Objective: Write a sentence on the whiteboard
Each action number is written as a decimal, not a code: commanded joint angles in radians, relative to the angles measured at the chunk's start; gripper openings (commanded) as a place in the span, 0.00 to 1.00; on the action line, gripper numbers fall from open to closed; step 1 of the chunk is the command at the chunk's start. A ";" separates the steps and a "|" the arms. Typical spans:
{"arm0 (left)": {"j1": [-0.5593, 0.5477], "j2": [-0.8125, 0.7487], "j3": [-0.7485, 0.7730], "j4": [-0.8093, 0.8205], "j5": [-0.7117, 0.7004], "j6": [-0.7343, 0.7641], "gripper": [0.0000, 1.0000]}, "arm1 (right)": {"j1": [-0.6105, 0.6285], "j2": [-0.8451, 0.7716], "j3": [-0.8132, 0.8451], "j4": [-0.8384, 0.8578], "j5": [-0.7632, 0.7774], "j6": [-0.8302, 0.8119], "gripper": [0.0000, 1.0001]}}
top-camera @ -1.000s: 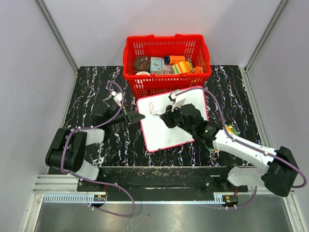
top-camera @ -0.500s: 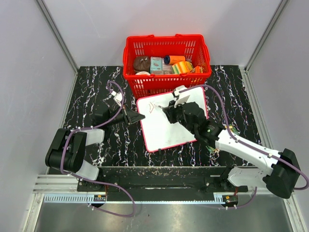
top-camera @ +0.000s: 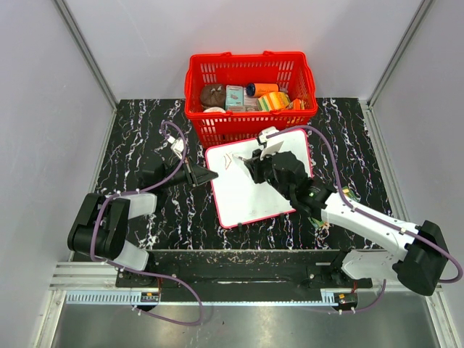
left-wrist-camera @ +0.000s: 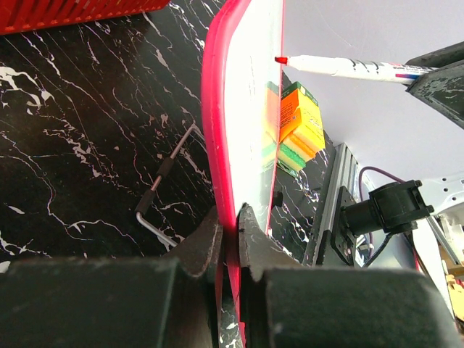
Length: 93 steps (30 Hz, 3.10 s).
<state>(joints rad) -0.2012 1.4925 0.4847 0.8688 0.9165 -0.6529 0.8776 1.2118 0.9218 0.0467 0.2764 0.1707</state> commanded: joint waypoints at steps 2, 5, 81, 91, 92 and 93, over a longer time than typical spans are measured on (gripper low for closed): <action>-0.018 -0.012 0.014 -0.010 -0.024 0.148 0.00 | 0.008 -0.011 0.014 0.010 0.003 0.003 0.00; -0.018 -0.012 0.014 -0.010 -0.022 0.148 0.00 | 0.006 -0.011 0.009 0.004 0.003 0.004 0.00; -0.024 -0.017 0.017 -0.024 -0.024 0.159 0.00 | 0.006 0.015 -0.003 -0.015 -0.002 0.012 0.00; -0.027 -0.017 0.017 -0.025 -0.025 0.160 0.00 | 0.006 0.032 0.009 -0.016 0.035 0.006 0.00; -0.027 -0.017 0.017 -0.027 -0.024 0.160 0.00 | 0.006 0.031 0.011 -0.016 0.041 0.004 0.00; -0.027 -0.018 0.018 -0.027 -0.025 0.160 0.00 | 0.006 0.031 0.012 -0.018 0.049 0.001 0.00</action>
<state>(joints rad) -0.2031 1.4918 0.4892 0.8322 0.9016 -0.6506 0.8783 1.2308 0.8936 0.0174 0.2512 0.1951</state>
